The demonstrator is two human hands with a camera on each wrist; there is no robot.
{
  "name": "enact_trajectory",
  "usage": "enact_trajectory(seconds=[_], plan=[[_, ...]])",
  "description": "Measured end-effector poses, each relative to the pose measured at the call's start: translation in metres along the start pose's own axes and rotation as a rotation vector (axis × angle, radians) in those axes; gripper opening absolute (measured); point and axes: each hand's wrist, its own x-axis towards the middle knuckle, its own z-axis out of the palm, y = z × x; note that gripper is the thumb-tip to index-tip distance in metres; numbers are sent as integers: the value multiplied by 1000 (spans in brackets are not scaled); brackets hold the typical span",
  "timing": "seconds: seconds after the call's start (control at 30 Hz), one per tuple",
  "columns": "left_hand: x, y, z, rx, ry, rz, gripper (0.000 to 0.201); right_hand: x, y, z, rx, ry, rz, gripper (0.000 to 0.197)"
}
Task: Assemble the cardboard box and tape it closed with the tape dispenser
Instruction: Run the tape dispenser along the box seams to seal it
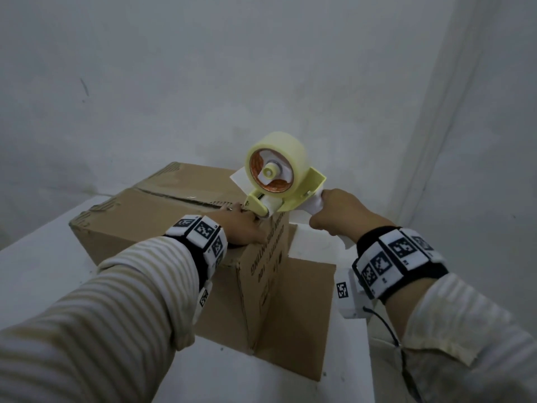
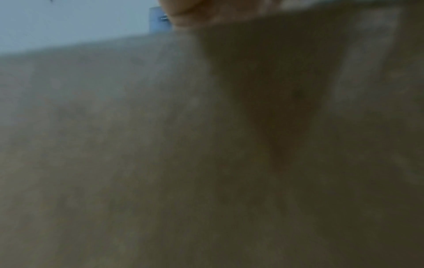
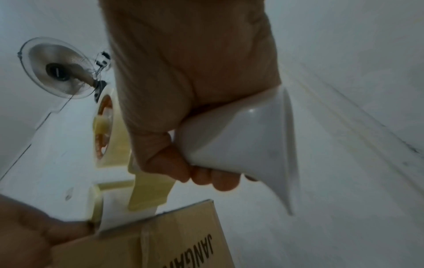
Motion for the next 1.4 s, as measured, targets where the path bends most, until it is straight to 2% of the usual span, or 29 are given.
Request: enact_trajectory(seconds=[0.1, 0.27, 0.4, 0.47, 0.6, 0.7, 0.73, 0.8, 0.87, 0.93, 1.03, 1.07, 1.2, 1.4], plan=[[-7, 3, -3, -4, -14, -42, 80, -8, 13, -5, 33, -25, -17, 7], [-12, 13, -4, 10, 21, -69, 84, -21, 32, -10, -32, -62, -52, 6], [23, -1, 18, 60, 151, -38, 103, -27, 32, -1, -18, -61, -96, 32], [28, -1, 22, 45, 168, -31, 98, -30, 36, 6, 55, -76, -86, 29], [0, 19, 15, -6, 167, -65, 91, -39, 41, 29, 300, -34, -44, 4], [-13, 30, 14, -81, 183, -113, 66, -44, 41, 42, 435, -16, -16, 10], [-15, 31, 15, -84, 196, -117, 64, -45, 40, 44, 447, -11, -14, 9], [-10, 28, 15, -71, 178, -106, 75, -45, 40, 44, 451, 4, -27, 8], [19, 8, 23, -76, 177, -106, 94, -44, 40, 42, 447, 17, -36, 10], [14, 10, 22, -11, 156, -119, 98, -42, 40, 42, 437, 11, -48, 14], [-23, 34, 14, -3, 199, -119, 68, -36, 40, 47, 461, 1, -20, 20], [-28, 37, 14, -9, 222, -130, 64, -34, 41, 49, 470, 2, -6, 23], [-27, 37, 18, -31, 261, -129, 62, -32, 41, 52, 479, -3, 23, 29], [-29, 39, 18, -29, 259, -135, 63, -42, 50, 53, 422, 9, 7, 13]])
